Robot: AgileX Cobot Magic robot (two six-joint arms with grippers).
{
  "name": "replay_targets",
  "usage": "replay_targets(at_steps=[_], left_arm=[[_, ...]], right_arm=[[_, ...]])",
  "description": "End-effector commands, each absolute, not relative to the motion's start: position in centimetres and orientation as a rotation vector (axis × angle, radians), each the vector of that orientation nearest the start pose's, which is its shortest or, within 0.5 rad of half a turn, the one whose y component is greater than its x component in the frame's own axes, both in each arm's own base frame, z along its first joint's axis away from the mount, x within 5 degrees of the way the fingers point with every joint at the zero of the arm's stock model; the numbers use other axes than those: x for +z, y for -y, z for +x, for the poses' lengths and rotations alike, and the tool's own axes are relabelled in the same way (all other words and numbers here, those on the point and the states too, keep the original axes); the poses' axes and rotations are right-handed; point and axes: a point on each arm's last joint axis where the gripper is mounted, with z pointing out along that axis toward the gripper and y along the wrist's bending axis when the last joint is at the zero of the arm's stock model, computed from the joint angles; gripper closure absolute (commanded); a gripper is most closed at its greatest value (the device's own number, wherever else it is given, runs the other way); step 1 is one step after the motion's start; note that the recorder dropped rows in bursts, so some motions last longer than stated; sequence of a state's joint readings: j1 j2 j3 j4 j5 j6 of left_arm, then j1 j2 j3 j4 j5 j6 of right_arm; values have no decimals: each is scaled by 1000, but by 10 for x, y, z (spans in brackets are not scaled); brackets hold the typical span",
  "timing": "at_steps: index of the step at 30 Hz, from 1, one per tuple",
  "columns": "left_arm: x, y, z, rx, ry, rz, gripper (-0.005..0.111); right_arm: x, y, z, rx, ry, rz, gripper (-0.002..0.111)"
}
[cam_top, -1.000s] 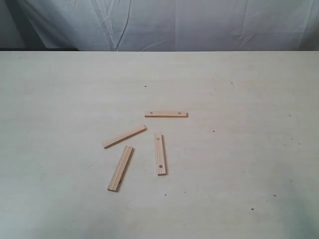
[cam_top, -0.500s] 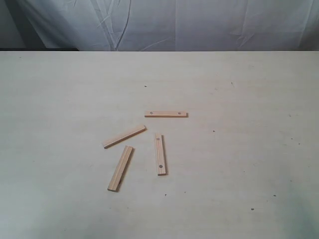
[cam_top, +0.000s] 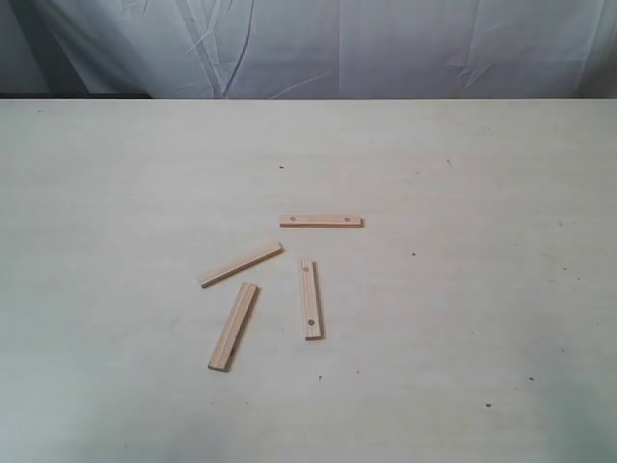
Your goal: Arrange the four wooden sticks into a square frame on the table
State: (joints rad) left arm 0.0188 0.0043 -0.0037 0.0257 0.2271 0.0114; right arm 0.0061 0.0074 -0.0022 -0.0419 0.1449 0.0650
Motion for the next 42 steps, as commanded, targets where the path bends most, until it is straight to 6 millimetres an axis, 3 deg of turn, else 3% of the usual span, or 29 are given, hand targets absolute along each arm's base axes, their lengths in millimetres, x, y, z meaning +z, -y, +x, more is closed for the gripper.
replay_targets(at_steps=[1,16,18,23,29,33,36,42], left_arm=[[194,-2,56,47,-1699,11,107],[194,-2,56,47,-1699,11,107],[194,-2,56,47,-1699,11,107],[194,-2,56,47,-1699,11,107],[194,-2,56,47,-1699,11,107],[194,-2,56,47,-1699,11,107],[194,-2,56,47,-1699,11,107],[194,-2,56,47,-1699,11,107]], right_arm=[[212,0,56,16,-1494,15,108],[216,0,56,17,-1455,13,108],[225,0,54,15,-1464,15,108],[254,1,57,5,-1703,29,108],[274,2,79,8,-2058,52,108],[273,2,96,0,-2077,47,108],[270,-2,107,129,-2095,166,108],[252,-9,134,267,-2298,291,108]])
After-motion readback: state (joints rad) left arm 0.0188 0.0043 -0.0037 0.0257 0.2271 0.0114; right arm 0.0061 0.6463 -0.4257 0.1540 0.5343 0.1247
